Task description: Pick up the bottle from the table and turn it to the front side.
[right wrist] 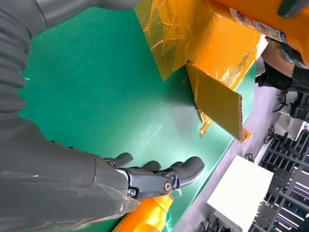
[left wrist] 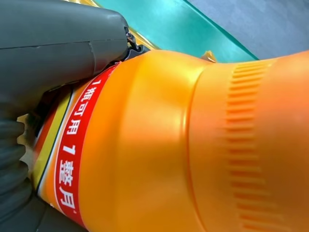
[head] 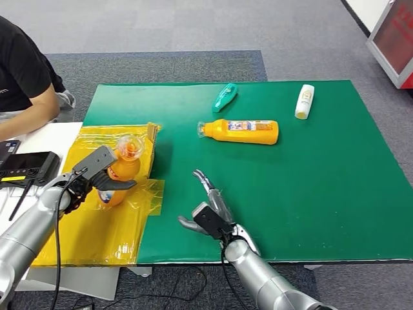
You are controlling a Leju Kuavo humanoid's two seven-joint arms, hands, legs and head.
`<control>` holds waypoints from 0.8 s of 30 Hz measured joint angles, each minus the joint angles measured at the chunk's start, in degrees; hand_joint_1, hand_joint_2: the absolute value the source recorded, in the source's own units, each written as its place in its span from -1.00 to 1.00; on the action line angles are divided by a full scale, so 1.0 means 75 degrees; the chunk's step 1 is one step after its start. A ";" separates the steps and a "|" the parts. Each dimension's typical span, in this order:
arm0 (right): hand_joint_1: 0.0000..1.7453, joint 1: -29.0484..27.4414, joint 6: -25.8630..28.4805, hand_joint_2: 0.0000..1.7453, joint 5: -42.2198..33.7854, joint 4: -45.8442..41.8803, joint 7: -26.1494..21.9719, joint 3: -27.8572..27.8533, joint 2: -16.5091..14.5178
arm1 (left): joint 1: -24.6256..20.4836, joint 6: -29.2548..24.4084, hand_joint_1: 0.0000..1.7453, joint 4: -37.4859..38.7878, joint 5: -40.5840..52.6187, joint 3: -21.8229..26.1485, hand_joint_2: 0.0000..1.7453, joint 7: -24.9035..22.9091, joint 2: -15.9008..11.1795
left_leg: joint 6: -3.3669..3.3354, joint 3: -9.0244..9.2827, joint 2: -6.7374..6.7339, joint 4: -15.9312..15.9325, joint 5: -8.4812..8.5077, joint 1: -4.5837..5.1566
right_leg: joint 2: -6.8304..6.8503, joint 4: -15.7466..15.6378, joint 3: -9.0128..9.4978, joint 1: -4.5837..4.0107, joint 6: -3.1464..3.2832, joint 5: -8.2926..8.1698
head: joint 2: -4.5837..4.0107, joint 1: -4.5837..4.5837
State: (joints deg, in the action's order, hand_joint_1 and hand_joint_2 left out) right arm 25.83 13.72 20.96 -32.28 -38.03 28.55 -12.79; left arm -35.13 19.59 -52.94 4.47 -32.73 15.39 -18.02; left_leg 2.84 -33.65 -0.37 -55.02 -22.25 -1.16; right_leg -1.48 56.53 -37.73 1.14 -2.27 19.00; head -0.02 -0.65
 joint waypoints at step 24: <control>-1.00 0.0024 -0.0058 1.00 -0.0047 0.0000 0.0067 0.0176 -0.0017 | -0.0619 0.0133 1.00 0.1331 0.0127 -0.0450 1.00 0.0213 0.0423 | -0.0038 0.0195 0.0015 0.0011 -0.0097 0.0001 | 0.0005 0.0000 0.0206 0.0001 -0.0008 0.0083 | 0.0000 0.0001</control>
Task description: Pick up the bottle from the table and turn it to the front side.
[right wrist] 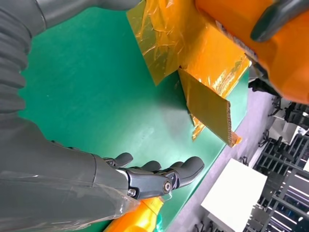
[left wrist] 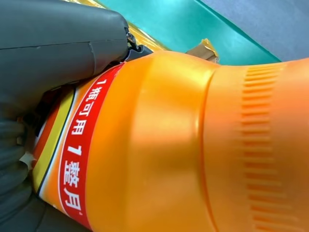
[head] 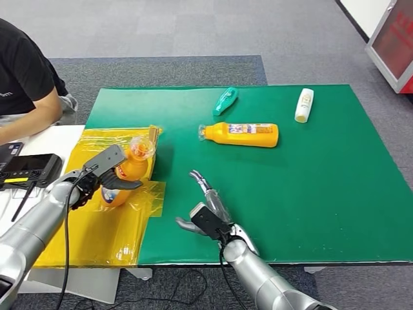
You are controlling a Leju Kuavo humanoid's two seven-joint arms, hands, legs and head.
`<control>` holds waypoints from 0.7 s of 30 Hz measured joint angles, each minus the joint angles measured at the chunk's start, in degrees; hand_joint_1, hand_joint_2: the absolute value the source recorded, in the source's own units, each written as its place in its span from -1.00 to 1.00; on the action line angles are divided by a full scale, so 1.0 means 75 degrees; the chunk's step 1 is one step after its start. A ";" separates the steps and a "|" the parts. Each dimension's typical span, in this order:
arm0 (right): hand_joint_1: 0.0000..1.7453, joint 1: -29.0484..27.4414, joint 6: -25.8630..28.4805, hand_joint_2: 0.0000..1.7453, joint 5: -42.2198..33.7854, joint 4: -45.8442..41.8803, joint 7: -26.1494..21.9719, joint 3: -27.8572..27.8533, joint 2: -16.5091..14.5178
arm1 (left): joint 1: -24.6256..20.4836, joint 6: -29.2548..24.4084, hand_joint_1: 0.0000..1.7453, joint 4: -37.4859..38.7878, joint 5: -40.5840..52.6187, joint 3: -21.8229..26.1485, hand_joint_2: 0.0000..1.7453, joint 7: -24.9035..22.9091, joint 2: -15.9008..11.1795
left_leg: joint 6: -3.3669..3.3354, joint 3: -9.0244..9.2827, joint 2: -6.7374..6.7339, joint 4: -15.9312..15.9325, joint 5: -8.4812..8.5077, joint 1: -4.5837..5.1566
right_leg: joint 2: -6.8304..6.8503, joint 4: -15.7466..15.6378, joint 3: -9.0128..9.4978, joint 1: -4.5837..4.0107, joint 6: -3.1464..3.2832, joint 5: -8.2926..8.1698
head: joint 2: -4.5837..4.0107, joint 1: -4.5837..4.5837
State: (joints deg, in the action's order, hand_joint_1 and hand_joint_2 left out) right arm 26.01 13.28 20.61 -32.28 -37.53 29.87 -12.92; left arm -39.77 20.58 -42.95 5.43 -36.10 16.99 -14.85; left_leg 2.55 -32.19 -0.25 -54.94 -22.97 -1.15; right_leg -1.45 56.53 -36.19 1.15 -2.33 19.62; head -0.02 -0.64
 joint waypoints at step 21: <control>-1.00 0.0030 0.0028 1.00 -0.0109 0.0000 -0.0002 0.0065 -0.0044 | -0.0363 -0.0278 1.00 0.0882 0.0152 -0.0091 1.00 0.0178 0.0509 | 0.0021 0.0047 0.0043 0.0012 -0.0011 0.0003 | 0.0052 0.0000 0.0060 0.0000 0.0005 0.0039 | 0.0000 -0.0001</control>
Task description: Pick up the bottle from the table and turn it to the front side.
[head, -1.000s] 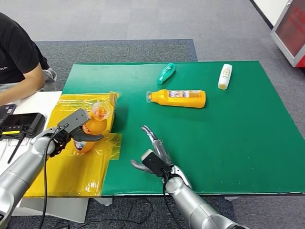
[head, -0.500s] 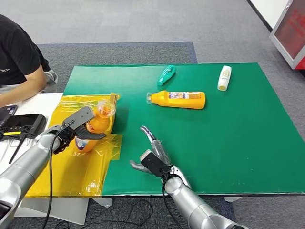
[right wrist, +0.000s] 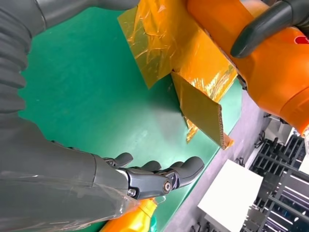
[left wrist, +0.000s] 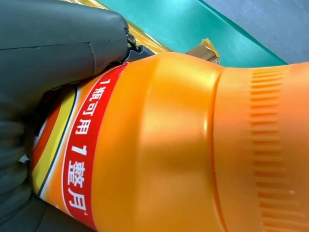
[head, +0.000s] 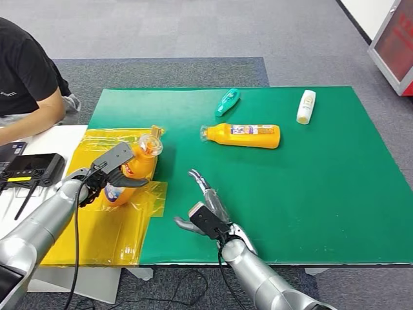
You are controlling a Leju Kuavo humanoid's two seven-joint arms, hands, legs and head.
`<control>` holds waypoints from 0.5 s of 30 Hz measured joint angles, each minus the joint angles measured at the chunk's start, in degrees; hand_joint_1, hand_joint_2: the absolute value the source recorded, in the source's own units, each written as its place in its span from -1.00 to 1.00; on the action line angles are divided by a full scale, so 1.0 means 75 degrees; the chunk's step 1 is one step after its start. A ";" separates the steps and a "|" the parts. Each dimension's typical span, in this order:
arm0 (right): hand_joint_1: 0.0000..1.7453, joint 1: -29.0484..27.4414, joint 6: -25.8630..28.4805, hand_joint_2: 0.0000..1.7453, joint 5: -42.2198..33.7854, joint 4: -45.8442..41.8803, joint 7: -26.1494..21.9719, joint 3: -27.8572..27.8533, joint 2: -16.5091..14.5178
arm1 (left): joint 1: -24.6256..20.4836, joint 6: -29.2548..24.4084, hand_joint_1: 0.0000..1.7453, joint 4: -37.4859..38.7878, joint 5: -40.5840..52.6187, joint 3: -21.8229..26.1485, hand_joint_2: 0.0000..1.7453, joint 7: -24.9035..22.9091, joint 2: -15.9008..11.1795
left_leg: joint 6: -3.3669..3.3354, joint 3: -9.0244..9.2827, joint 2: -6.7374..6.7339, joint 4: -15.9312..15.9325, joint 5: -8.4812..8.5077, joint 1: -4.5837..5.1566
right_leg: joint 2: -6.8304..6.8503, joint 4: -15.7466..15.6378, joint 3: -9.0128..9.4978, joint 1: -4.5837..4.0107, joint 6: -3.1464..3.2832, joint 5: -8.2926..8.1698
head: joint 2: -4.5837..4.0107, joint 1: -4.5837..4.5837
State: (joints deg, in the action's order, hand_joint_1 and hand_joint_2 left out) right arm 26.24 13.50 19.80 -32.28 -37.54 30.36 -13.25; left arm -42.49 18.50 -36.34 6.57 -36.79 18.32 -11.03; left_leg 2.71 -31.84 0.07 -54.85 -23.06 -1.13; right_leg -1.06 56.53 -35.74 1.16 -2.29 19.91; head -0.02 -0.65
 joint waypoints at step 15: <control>-1.00 0.0059 -0.0001 1.00 -0.0048 -0.0001 -0.0012 0.0068 -0.0003 | 0.0039 0.0221 1.00 0.0090 -0.0054 0.0000 1.00 0.0293 0.0043 | -0.0040 0.0084 0.0029 0.0003 -0.0030 0.0005 | 0.0033 0.0000 0.0098 0.0004 -0.0017 0.0064 | 0.0000 0.0000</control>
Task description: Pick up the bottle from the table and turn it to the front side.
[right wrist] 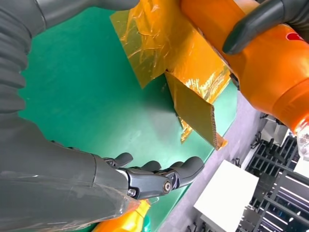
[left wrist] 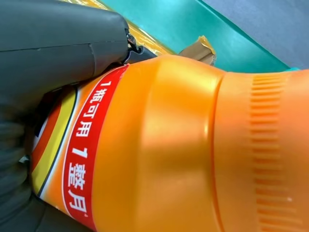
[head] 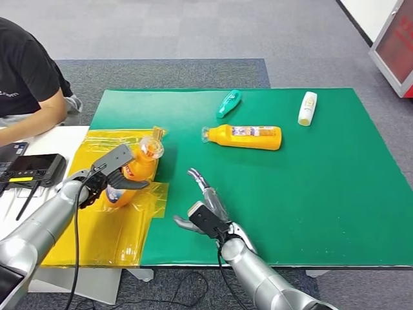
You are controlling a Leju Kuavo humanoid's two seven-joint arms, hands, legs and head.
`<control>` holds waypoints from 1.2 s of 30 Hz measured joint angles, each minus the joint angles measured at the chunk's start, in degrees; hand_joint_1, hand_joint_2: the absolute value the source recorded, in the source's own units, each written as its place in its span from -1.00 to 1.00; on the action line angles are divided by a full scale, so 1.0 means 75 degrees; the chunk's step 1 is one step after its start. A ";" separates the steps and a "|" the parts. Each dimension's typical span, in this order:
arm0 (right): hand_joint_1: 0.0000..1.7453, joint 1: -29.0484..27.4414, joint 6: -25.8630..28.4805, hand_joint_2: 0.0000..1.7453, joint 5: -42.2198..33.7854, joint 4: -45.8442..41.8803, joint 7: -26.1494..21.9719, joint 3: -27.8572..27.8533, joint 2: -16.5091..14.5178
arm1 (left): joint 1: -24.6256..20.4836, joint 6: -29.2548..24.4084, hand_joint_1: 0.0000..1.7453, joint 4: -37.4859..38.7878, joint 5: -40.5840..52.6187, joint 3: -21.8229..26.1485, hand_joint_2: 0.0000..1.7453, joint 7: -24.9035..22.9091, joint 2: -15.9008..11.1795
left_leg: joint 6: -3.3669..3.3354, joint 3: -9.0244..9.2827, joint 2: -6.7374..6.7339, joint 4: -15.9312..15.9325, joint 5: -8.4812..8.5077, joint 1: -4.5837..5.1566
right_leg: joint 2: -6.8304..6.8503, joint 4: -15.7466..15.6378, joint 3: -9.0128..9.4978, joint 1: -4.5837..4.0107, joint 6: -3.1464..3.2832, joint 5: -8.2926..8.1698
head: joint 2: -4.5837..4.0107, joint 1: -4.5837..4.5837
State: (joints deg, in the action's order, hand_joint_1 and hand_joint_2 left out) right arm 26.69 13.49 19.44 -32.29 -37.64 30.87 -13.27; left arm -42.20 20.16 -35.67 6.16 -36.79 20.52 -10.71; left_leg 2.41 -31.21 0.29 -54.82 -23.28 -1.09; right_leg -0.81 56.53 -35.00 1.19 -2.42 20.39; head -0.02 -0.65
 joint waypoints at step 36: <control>-1.00 -0.0137 0.0248 1.00 -0.0197 0.0022 0.0029 0.0066 0.0078 | 0.2593 0.0047 1.00 -0.4342 -0.0591 0.0955 1.00 -0.0969 -0.2594 | 0.0095 0.0155 -0.0111 0.0069 -0.0112 -0.0007 | -0.0122 0.0034 0.0030 -0.0003 0.0040 0.0115 | 0.0000 0.0003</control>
State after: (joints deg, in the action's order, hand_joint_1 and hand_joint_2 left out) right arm 25.66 15.35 17.96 -32.13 -37.42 31.36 -12.68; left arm -22.76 20.51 -68.23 1.73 -29.62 13.25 -30.16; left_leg 3.12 -30.05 -0.54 -54.30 -24.12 -1.15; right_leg -1.73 56.79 -34.77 1.16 -2.11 21.25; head -0.02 -0.63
